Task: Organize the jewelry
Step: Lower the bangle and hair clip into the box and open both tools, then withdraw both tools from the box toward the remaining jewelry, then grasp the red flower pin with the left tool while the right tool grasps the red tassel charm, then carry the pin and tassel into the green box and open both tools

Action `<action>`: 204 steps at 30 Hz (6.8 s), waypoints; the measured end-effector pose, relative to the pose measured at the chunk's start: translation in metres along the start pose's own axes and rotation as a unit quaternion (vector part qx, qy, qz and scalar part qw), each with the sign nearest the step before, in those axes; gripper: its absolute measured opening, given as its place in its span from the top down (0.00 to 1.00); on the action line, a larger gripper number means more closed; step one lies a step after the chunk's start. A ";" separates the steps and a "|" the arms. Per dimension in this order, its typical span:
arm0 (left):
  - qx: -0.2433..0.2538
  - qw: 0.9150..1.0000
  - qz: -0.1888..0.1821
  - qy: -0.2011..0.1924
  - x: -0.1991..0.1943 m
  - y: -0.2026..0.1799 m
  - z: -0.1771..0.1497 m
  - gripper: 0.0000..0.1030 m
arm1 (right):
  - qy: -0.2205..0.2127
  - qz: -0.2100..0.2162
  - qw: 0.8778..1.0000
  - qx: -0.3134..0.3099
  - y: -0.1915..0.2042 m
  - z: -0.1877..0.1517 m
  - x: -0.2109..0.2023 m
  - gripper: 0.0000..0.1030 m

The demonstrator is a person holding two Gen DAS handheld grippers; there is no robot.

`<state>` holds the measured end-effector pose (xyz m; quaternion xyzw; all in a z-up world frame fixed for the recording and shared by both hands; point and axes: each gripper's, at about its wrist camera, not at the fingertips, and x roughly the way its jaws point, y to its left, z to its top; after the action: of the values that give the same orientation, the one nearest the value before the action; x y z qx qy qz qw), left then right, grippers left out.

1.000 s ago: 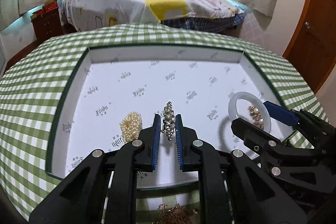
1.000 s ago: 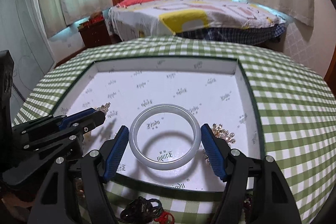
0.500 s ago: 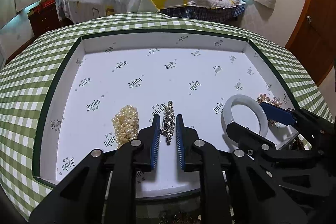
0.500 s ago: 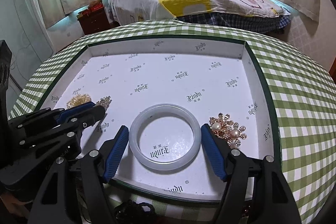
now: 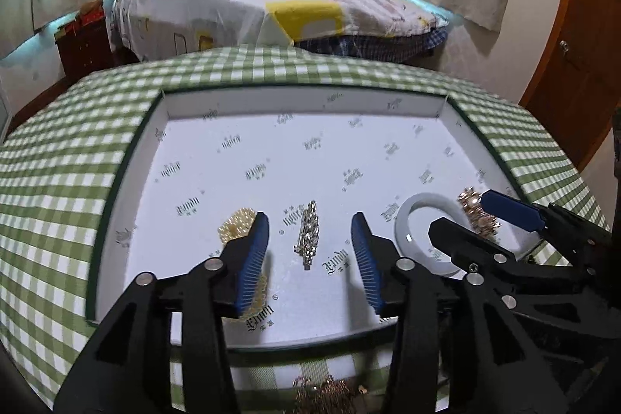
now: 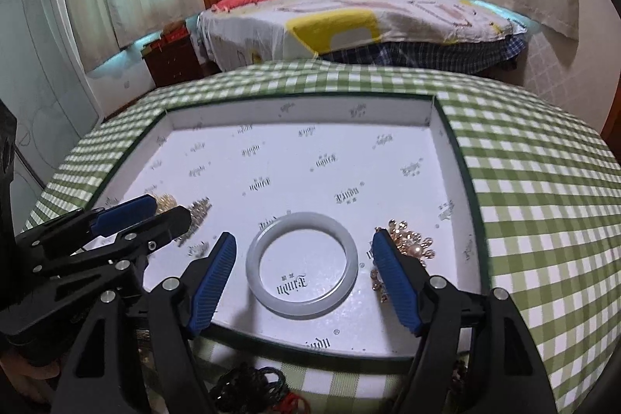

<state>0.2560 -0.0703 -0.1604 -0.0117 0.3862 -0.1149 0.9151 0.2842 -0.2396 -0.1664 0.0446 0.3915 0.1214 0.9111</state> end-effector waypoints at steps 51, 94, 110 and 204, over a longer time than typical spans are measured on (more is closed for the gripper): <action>-0.060 0.994 0.091 -0.001 -0.086 0.065 -0.116 0.49 | -0.043 -0.021 0.999 -0.008 0.018 -0.089 -0.070 0.31; -0.046 0.995 0.086 -0.010 -0.093 0.068 -0.108 0.87 | -0.028 -0.022 0.999 0.003 0.011 -0.089 -0.060 0.40; -0.054 0.994 0.090 -0.010 -0.092 0.076 -0.107 0.87 | -0.001 -0.012 1.000 0.011 0.009 -0.084 -0.043 0.70; -0.059 0.996 0.049 0.040 0.053 0.073 0.042 0.78 | 0.024 -0.033 0.999 0.003 -0.032 0.035 0.047 0.63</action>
<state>0.3361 -0.0141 -0.1765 -0.0426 0.4290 -0.0476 0.9010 0.3465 -0.2582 -0.1805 0.0312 0.4146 0.0909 0.9049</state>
